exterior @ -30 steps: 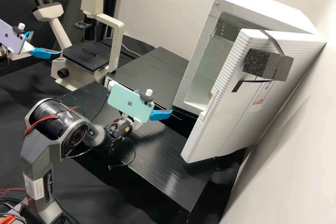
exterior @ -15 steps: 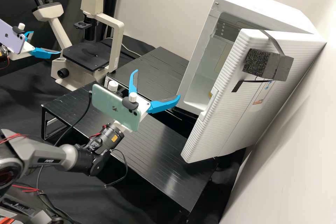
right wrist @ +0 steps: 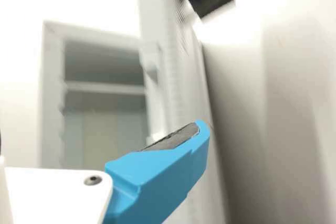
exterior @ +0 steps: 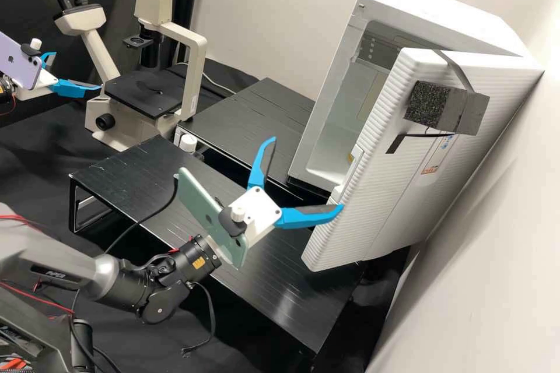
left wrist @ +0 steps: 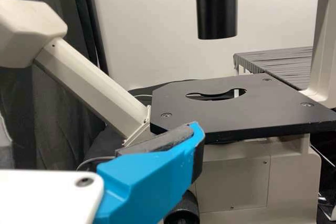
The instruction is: Close the incubator door.
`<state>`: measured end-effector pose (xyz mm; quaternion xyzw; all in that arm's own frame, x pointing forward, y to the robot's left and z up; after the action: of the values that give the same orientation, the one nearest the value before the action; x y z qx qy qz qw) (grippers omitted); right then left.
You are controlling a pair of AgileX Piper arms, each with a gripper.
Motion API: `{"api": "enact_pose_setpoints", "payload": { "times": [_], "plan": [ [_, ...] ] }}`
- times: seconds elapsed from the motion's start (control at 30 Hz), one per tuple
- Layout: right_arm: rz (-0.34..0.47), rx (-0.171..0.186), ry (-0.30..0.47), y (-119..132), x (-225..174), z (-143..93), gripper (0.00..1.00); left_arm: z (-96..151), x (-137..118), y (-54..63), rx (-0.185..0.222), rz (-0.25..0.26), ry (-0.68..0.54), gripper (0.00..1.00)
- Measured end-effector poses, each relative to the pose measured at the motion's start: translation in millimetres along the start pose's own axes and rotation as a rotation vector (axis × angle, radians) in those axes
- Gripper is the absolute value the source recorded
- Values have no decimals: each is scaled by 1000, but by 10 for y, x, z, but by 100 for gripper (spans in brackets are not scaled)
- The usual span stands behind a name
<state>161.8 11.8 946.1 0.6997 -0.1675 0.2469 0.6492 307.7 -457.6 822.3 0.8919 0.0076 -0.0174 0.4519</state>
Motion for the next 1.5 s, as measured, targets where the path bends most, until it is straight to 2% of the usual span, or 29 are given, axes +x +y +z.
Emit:
{"api": "enact_pose_setpoints", "payload": {
  "times": [0.3,0.47,0.63,0.73,0.97,1.1,1.37,1.43,1.5],
  "plan": [
    [-31,20,-76,-56,165,244,100,0,0,0,0,0,0,100],
    [-80,25,-73,-176,247,278,100,0,0,0,0,0,0,100],
    [-86,55,-62,-244,289,249,100,0,0,0,0,0,0,100],
    [-99,65,-47,-283,300,213,100,0,0,0,0,0,0,100],
    [-167,121,37,-392,292,-1,100,0,0,0,0,0,0,100],
    [-222,126,95,-471,275,-125,100,0,0,0,0,0,0,100],
    [-280,155,140,-607,315,-224,100,0,0,0,0,0,0,100],
    [-295,151,152,-679,365,-244,100,0,0,0,0,0,0,100],
    [-321,132,162,-805,438,-260,100,0,0,0,0,0,0,100]
  ]
}}
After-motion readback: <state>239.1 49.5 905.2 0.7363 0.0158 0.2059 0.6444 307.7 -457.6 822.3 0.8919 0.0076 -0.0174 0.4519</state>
